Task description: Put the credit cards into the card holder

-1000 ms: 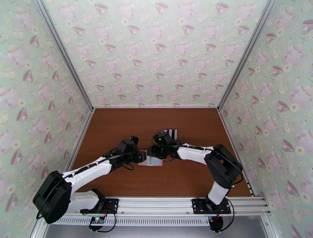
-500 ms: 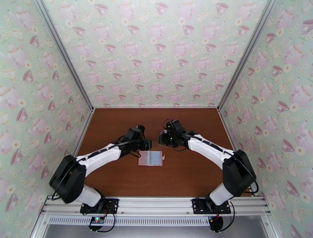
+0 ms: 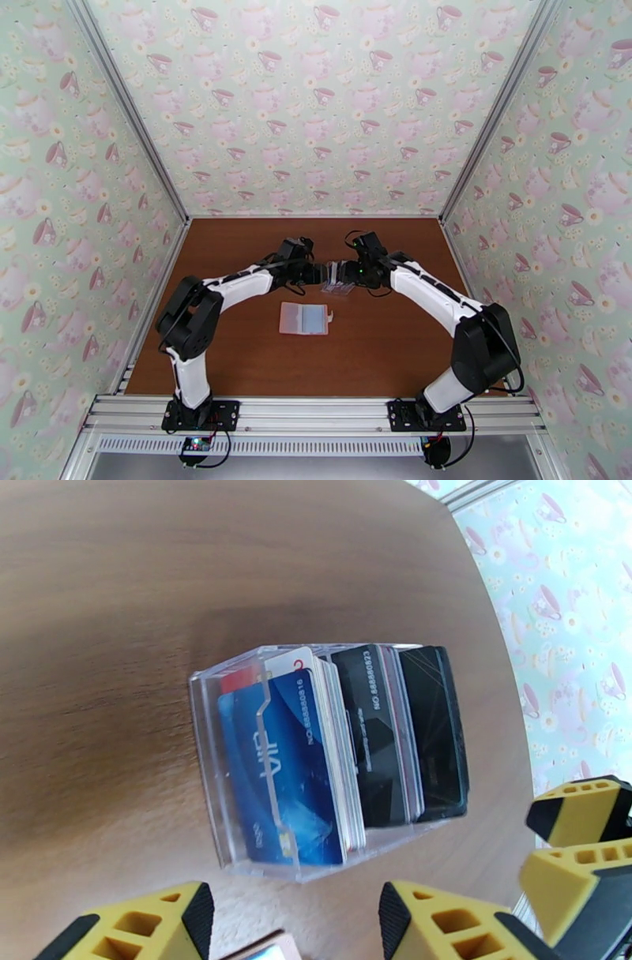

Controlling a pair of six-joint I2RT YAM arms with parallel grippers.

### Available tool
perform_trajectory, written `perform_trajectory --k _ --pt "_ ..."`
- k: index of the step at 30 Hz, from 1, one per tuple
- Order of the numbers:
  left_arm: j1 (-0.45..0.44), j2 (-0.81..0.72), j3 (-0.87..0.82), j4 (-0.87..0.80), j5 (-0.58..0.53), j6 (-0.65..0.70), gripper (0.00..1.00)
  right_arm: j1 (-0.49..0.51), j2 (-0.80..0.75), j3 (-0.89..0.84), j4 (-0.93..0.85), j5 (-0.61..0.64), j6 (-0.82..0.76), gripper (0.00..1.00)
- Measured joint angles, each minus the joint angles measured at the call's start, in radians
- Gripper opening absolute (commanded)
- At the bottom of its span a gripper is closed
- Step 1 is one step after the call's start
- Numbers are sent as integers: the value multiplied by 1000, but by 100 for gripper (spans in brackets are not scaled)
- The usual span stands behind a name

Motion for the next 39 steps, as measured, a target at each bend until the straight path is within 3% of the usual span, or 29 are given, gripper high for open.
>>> perform_trajectory --k 14,26,39 --pt "0 112 33 2 46 -19 60 -31 74 39 -5 11 -21 65" --pt "0 118 32 24 56 -44 51 -27 104 56 -5 27 -27 63" --pt "-2 119 16 75 64 -83 51 5 201 124 -10 96 -56 63"
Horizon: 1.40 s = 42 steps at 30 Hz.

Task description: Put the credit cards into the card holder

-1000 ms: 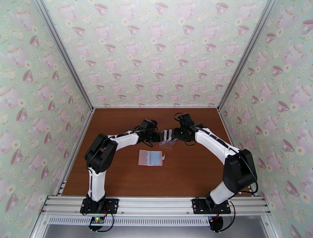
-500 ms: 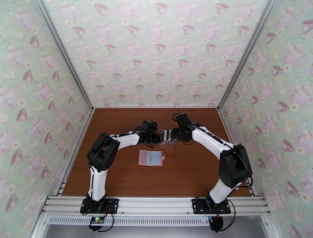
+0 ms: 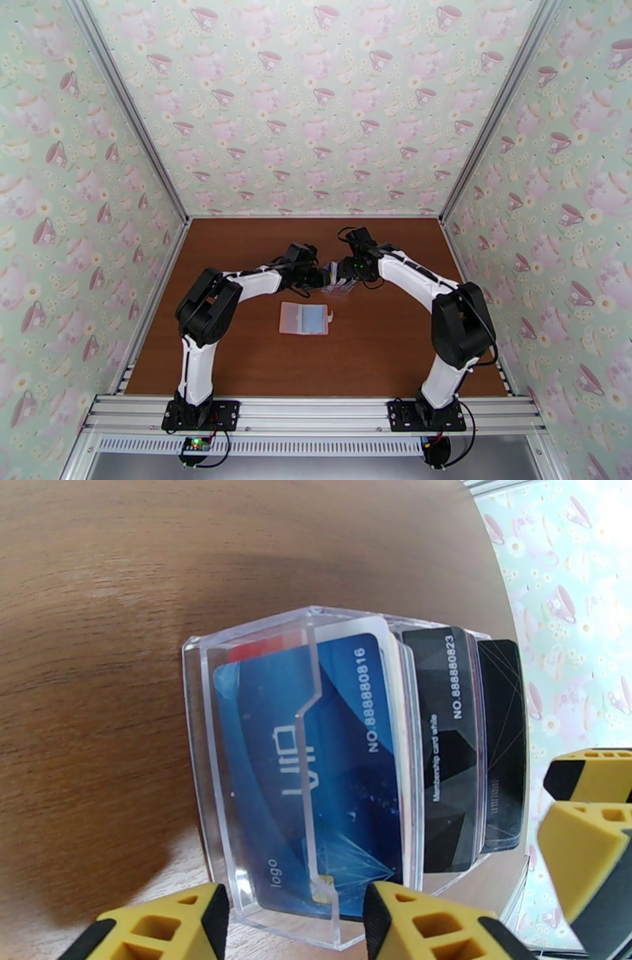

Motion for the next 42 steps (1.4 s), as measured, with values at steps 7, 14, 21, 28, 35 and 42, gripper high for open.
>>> perform_trajectory --k 7,14,21,28,35,42 --pt "-11 0 -13 19 2 -23 51 0 42 7 -5 11 -15 56" --pt "-15 1 -24 39 3 -34 51 0 45 7 -3 21 -18 50" --pt "-16 1 -24 39 3 -34 51 1 45 7 0 27 -19 46" --pt "-16 1 -24 39 3 -34 51 1 45 6 0 32 -26 44" --pt "-16 1 -24 39 3 -34 51 0 45 6 0 32 -34 43" --pt "-14 2 -24 38 3 -34 51 -1 46 6 0 31 -44 41"
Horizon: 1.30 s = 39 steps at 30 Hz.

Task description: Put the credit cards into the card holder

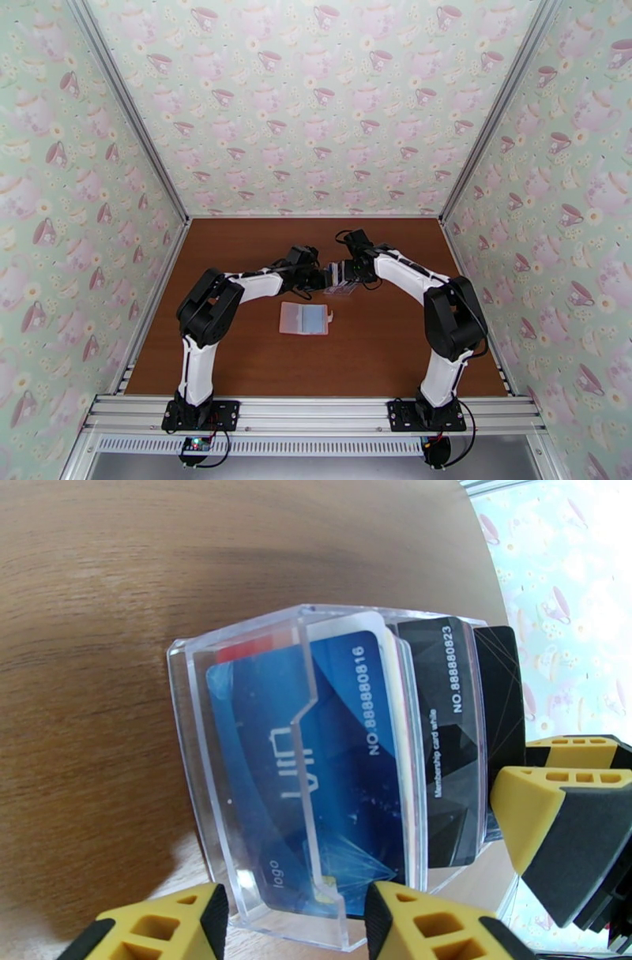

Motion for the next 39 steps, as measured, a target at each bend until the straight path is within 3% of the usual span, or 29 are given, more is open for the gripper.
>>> perform_trajectory --k 35,39 --pt "13 3 0 -6 0 0 51 -36 -16 0 -4 -30 -32 31" --pt "13 3 0 -7 0 0 51 -36 -19 0 -4 -32 -34 37"
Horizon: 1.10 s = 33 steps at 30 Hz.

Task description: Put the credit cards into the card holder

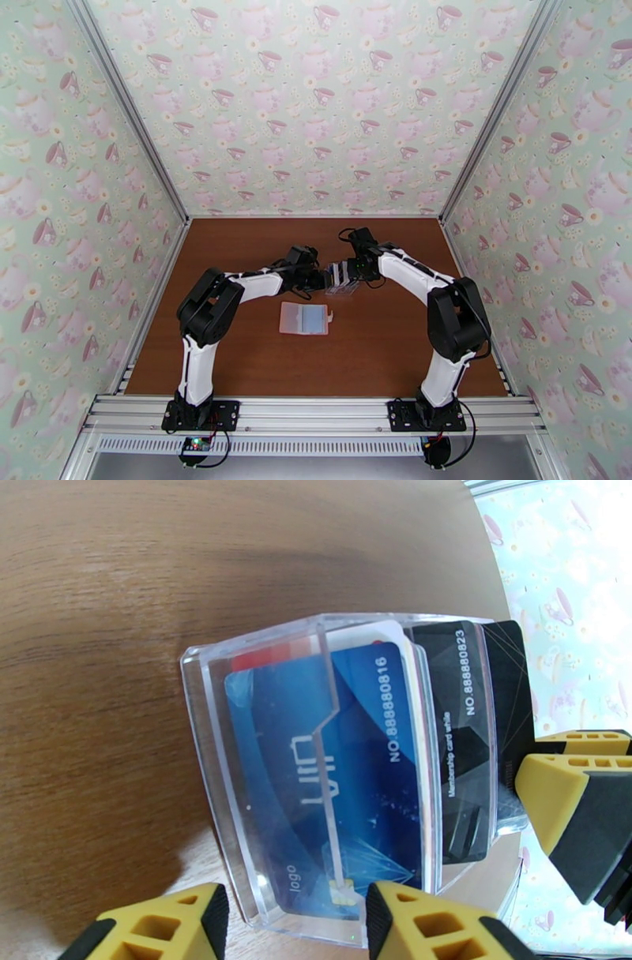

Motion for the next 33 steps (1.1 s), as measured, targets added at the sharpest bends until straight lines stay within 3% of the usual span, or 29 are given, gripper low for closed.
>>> perform_trajectory --k 4,14,33 --pt "0 0 2 -2 0 0 51 -8 -14 0 1 -10 -6 43" --pt "0 2 10 -16 8 1 52 -25 11 56 2 -37 -6 44" --pt "-9 13 53 -84 6 4 49 -41 106 101 5 -77 -6 41"
